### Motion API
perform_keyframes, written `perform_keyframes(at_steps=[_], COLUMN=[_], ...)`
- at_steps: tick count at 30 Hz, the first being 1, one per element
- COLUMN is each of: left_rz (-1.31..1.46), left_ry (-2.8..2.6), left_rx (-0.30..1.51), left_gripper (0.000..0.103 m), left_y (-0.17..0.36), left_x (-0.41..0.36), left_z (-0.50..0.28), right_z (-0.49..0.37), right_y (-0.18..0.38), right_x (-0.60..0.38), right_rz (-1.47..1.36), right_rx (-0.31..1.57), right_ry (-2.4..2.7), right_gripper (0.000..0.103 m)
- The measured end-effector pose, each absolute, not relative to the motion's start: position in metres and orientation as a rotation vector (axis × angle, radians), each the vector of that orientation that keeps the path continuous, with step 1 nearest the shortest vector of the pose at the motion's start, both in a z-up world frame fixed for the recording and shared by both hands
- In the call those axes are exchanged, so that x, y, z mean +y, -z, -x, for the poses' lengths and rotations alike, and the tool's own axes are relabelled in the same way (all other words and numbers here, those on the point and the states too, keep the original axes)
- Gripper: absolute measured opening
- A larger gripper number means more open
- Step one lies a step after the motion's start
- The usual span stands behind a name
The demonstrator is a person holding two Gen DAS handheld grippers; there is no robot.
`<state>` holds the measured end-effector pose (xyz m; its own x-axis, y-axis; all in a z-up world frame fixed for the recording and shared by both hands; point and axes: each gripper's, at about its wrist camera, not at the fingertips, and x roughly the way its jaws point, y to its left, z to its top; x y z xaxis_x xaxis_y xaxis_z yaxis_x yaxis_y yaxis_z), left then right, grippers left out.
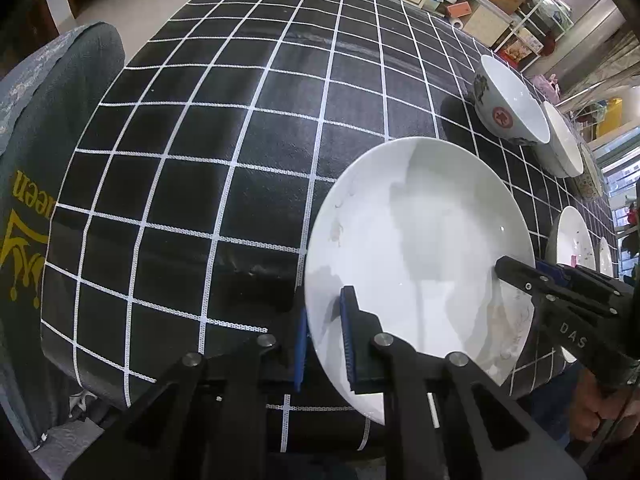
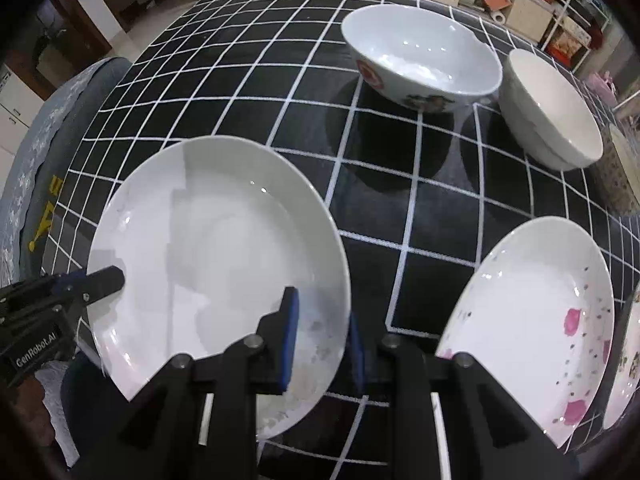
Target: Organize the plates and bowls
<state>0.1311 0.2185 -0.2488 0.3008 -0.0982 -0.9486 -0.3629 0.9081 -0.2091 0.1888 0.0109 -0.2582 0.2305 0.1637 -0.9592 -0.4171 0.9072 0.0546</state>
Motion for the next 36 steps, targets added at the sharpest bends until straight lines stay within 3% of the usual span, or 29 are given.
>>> perform_keyframes(at_steps=[11,29,36], left_rz=[0.377,0.419,0.348], left_ry=[-0.181,-0.235,-0.316], left_rx=[1.207,1.244,1.18], left_gripper=[0.014,0.014,0.013], left_y=[0.23,0.252,0.215], left_x=[0.216,0.223,0.218], left_z=[-0.151,-0.157,-0.141], right_z=[-0.212,-0.215,-0.194], right_y=[0.237,0.258,0.232], right_x=[0.005,0.021,-0.01], right_rz=[0.203,0.254,0.204], right_rx=[1.227,1.243,1.188], right_ry=[-0.38,-0.408,-0.423], right_gripper=[0.027,0.027,0.027])
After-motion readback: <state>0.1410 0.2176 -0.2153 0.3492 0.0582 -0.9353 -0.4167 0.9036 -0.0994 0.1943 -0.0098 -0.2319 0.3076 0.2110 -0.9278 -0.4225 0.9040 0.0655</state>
